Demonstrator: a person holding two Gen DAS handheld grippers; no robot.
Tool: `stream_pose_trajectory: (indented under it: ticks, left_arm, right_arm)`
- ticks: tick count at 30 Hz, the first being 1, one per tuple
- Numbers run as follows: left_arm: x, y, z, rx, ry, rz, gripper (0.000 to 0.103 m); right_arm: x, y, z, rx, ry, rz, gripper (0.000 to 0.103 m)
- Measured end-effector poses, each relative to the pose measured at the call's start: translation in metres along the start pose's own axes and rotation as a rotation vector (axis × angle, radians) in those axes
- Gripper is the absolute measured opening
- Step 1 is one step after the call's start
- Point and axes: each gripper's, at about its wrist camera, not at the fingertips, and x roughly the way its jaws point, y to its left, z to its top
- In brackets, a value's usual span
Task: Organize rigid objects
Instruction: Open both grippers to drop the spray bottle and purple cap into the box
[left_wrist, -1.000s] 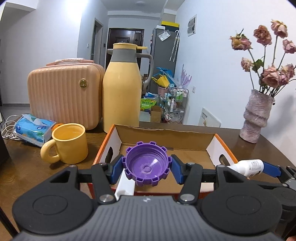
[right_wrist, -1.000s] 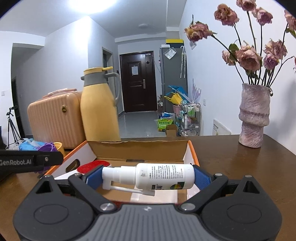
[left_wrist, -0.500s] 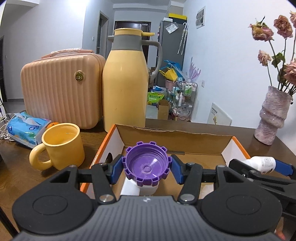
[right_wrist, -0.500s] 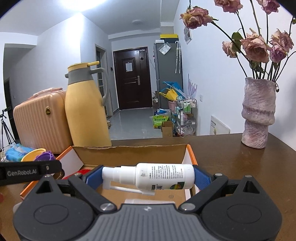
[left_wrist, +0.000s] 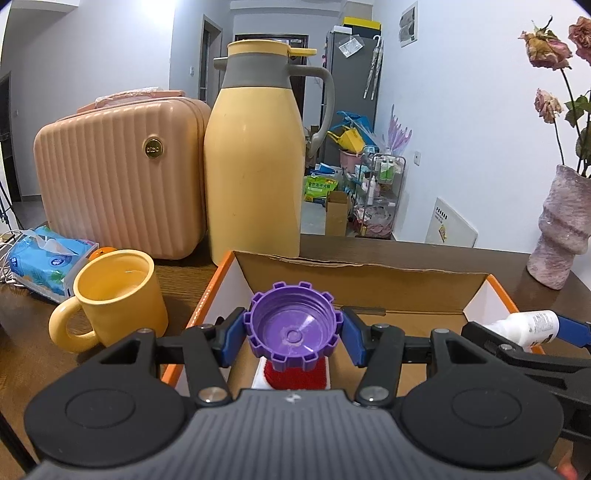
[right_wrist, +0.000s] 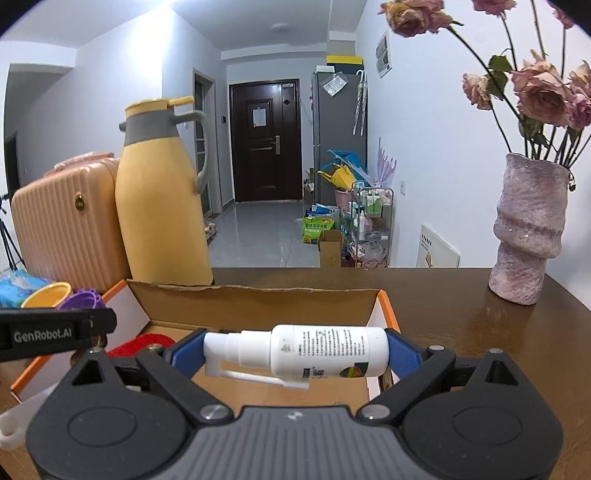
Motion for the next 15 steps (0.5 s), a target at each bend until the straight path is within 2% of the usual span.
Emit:
stream_pose_trajectory:
  ticks: [7,9,10,11,15]
  left_arm:
    - [0.005,0.002,0.001,0.008,0.008,0.004,0.056]
    - [0.003,0.001,0.001,0.008,0.006,0.014,0.073]
    - [0.003,0.001,0.001,0.005,0.000,0.025,0.095]
    - [0.001,0.002,0.000,-0.001,-0.010,0.041,0.103]
    - [-0.001,0.006,0.002,-0.022,-0.008,0.034,0.103]
  right_arm:
    - [0.011,0.003,0.000,-0.027,0.028,-0.001,0.098]
    - [0.013,0.003,-0.001,-0.025,0.035,0.008,0.099]
    - [0.014,0.003,-0.002,-0.023,0.037,0.006,0.103]
    - [0.014,0.003,-0.002,-0.021,0.037,0.000,0.103]
    - [0.011,-0.002,-0.001,-0.002,0.026,-0.004,0.103]
